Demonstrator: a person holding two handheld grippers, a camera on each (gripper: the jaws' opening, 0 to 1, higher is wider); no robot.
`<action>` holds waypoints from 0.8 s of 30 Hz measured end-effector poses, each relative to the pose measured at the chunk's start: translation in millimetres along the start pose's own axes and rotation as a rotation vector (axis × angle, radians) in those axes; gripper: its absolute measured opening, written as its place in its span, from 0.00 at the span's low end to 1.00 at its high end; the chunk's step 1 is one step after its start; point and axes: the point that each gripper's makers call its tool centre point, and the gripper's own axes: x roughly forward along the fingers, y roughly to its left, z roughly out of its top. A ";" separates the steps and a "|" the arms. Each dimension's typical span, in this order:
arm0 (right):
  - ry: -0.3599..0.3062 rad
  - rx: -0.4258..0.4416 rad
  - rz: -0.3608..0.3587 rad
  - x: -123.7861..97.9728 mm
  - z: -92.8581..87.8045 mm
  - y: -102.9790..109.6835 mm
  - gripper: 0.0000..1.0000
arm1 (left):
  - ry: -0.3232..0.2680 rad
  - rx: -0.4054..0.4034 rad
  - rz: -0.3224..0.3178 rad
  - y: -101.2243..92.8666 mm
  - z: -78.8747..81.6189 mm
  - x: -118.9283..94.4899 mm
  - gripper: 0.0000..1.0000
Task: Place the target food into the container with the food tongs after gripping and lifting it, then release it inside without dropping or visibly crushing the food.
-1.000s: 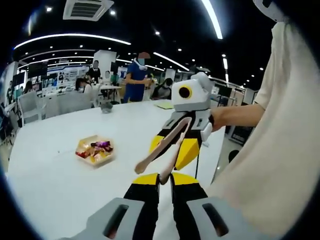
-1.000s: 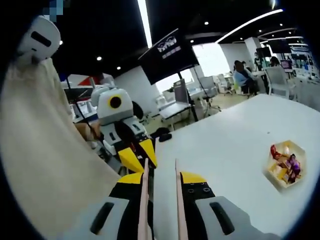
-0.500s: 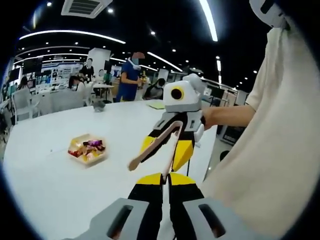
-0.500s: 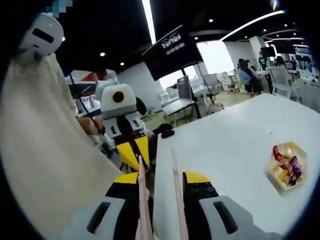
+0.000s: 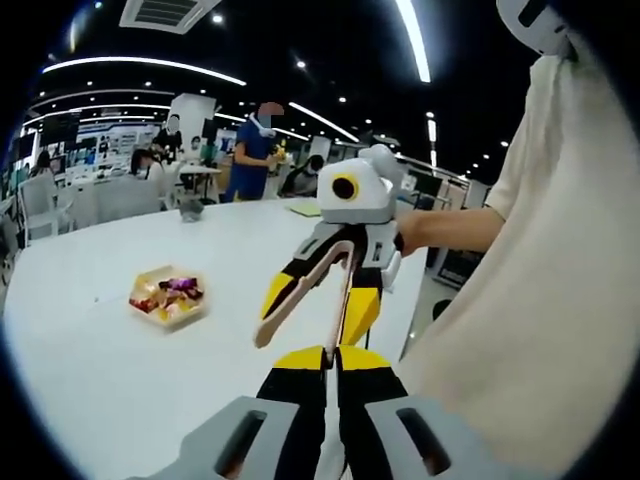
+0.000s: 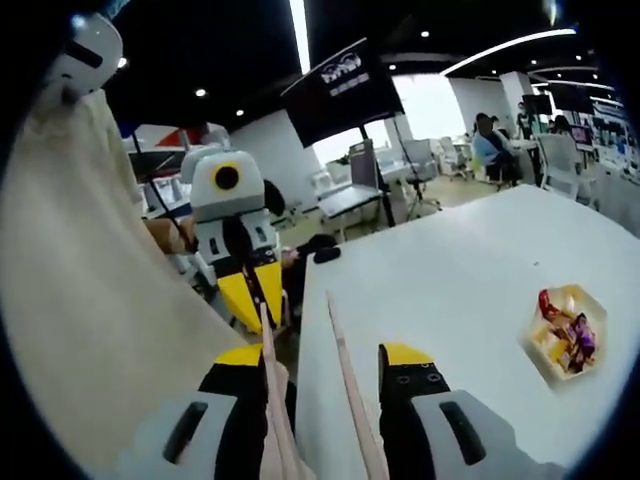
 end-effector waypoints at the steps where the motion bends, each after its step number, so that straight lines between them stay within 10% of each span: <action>1: -0.003 0.001 0.001 -0.6 0.4 0.3 0.46 | 0.000 0.004 -0.003 -0.7 0.3 -0.1 0.00; 24: 0.015 0.003 -0.042 -5.6 -4.9 -1.4 0.67 | -0.002 0.013 -0.025 -7.2 1.9 -2.8 0.00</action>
